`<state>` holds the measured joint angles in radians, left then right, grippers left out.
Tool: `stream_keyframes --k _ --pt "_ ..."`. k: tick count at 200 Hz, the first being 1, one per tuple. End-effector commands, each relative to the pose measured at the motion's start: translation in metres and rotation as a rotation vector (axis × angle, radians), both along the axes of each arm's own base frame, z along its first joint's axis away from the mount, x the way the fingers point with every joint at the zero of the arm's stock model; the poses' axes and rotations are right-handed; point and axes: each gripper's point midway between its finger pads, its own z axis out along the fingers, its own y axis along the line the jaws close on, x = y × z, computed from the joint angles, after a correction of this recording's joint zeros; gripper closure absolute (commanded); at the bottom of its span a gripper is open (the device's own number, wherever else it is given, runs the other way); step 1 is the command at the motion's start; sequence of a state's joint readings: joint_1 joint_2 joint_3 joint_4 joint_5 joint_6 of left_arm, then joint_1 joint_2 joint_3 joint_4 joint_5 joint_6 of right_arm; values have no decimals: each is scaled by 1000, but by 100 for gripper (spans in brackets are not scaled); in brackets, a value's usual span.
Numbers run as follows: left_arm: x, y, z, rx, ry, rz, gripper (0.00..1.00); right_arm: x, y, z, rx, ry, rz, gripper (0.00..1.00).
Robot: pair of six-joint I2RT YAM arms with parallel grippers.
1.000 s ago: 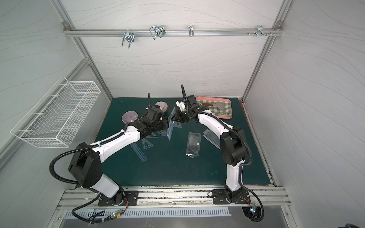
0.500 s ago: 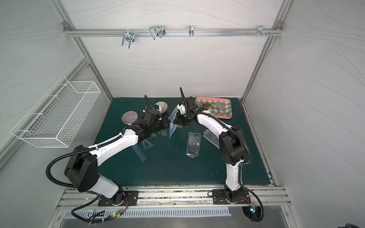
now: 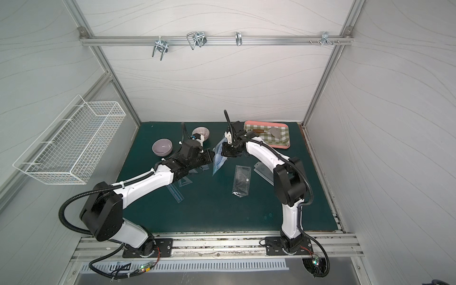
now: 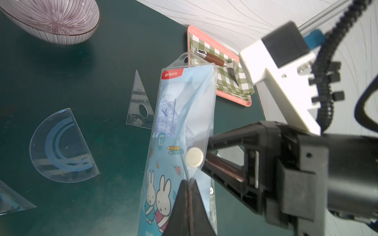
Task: Open the ruler set and take out the ruler
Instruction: Take out the ruler from the ruler set bag.
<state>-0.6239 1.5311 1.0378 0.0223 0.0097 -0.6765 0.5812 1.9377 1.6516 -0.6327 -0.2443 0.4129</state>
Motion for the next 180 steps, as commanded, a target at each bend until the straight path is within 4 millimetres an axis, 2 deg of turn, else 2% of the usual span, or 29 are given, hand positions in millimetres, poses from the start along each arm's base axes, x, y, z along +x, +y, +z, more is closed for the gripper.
stream_keyframes --k 1,25,60,91,157,180 --pt "9 -13 42 -28 -131 -4 100 0 -9 -17 -79 23 -4 75" --pt "7 -19 43 -11 -145 -14 100 -2 -1 -16 -49 26 8 76" --pt "8 -16 43 16 -165 14 100 -6 7 -17 -23 46 26 80" --pt "8 -11 43 60 -180 52 100 -7 10 -12 -5 44 29 85" --pt "11 -10 33 160 -213 146 100 -14 15 -5 7 48 40 85" --pt "13 -6 34 166 -220 170 100 -13 16 -6 10 50 38 91"
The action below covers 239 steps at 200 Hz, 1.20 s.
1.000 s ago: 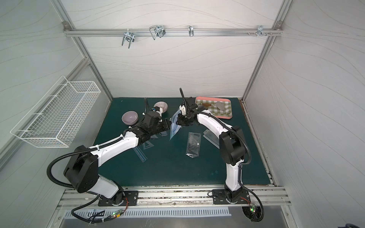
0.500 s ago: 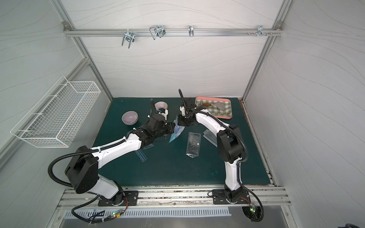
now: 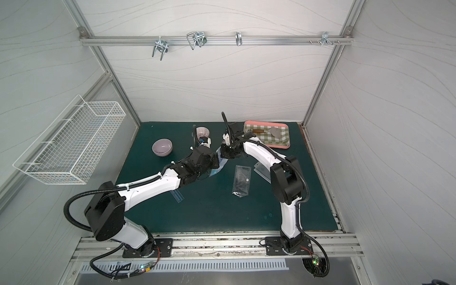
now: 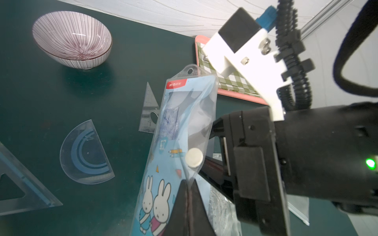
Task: Open the ruler set and take out the ruler
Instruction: Take out the ruler from the ruler set bag.
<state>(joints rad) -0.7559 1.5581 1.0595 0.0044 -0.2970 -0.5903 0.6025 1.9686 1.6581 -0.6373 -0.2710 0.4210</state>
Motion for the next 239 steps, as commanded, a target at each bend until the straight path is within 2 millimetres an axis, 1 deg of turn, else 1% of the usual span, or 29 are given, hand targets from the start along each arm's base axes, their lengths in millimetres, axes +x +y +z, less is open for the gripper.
stream_keyframes --k 1,33,54,95,115,151,170,204,239 --pt "18 1 37 -41 -107 76 100 -5 4 5 5 10 11 91" --pt "20 5 36 -29 -115 98 100 0 3 10 14 -9 -5 97" --pt "22 3 29 -26 -104 102 100 4 3 18 20 -30 -12 98" --pt "32 -10 16 -17 -79 91 100 7 -5 46 12 -99 -31 98" --pt "38 -16 14 -15 -76 87 100 7 -11 57 -1 -127 -35 98" --pt "48 -21 12 -6 -77 94 100 4 -22 74 -16 -168 -51 98" --pt "51 -18 10 -6 -73 108 100 4 -31 81 -25 -184 -62 98" --pt "60 0 7 -30 -54 145 100 4 -50 88 -38 -204 -91 98" --pt "64 30 2 -36 -31 191 100 9 -70 101 -9 -235 -125 98"
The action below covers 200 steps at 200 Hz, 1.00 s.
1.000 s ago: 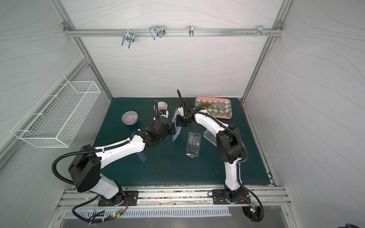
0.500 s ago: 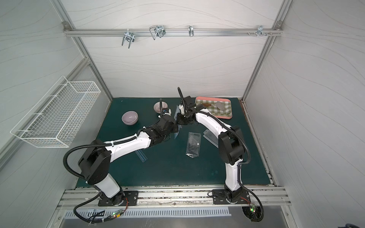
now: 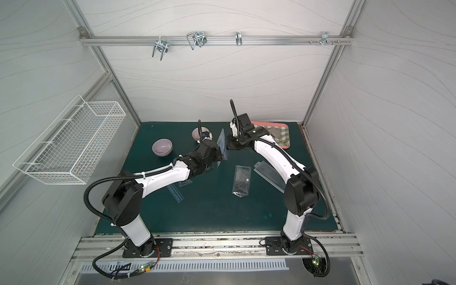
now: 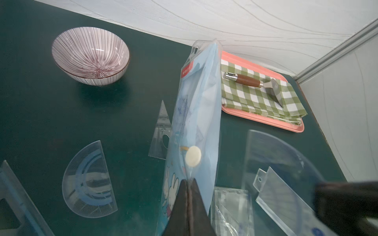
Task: Open the ruler set and take out the ruler
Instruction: Take out the ruler from the ruler set bag, then place the ruler at the center of the board.
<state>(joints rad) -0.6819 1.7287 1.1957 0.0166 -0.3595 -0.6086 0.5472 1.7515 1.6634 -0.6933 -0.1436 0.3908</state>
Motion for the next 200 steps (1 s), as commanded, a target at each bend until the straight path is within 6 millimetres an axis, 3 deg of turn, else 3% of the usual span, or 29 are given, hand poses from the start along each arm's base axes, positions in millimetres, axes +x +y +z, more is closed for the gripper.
stream_keyframes --k 1,35,66,131,200 --pt "9 18 15 -60 -33 57 100 -1 -20 11 -1 -24 -20 98" --pt "4 55 11 -43 -1 99 100 18 -26 6 70 -29 22 98" --pt "-7 74 12 -33 30 95 100 44 -21 -24 151 7 79 100" --pt "-25 75 28 -44 52 37 100 100 -10 -90 230 82 146 100" --pt "-29 76 30 -54 74 11 100 127 -2 -148 200 186 129 100"
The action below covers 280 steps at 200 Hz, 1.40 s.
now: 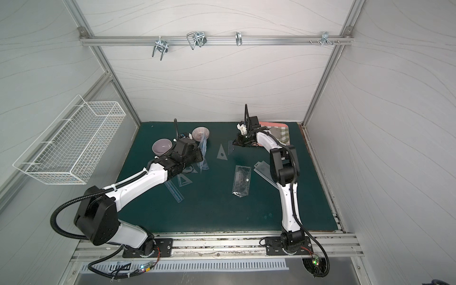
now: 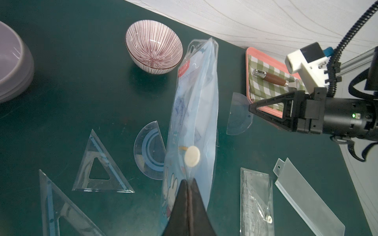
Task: Open the ruler set and take out the ruler
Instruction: Place the ruler at the center of the board, then take out the ruler from the ruler set bag.
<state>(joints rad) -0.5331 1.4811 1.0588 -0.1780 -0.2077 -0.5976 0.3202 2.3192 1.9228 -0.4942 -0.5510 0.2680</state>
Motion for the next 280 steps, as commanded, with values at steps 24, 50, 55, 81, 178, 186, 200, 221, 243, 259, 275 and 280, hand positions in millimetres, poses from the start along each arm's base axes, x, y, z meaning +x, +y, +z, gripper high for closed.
stream_keyframes --k 24,50,55,81,178,186,200,221,243,259,275,280 --pt "5 -2 19 -36 -33 -14 100 6 0 -27 -31 51 13 100" --pt "4 -4 20 -41 -25 -26 100 7 -8 -39 -76 73 -13 98" --pt "4 -5 20 -43 -22 -29 100 7 -11 -42 -85 80 -19 97" --pt "4 -8 16 -50 -8 -40 100 7 -19 -47 -123 84 -31 86" --pt "14 -15 -9 -60 35 -28 100 -77 33 89 2 -101 70 80" --pt "15 -17 -10 -60 33 -29 100 -88 43 99 28 -95 90 81" --pt "16 -17 -10 -60 32 -28 100 -103 61 108 50 -77 126 82" --pt "16 -20 -7 -37 14 -27 100 -117 83 109 49 -49 169 84" --pt "16 -23 -1 -24 -4 -28 100 -124 100 101 23 -23 189 86" --pt "17 -24 4 -26 -16 -29 100 -126 106 97 17 -10 201 87" --pt "17 -25 7 -23 -25 -31 100 -128 110 96 21 -7 208 88" --pt "17 -24 8 -22 -27 -30 100 -129 111 95 20 -6 213 88"
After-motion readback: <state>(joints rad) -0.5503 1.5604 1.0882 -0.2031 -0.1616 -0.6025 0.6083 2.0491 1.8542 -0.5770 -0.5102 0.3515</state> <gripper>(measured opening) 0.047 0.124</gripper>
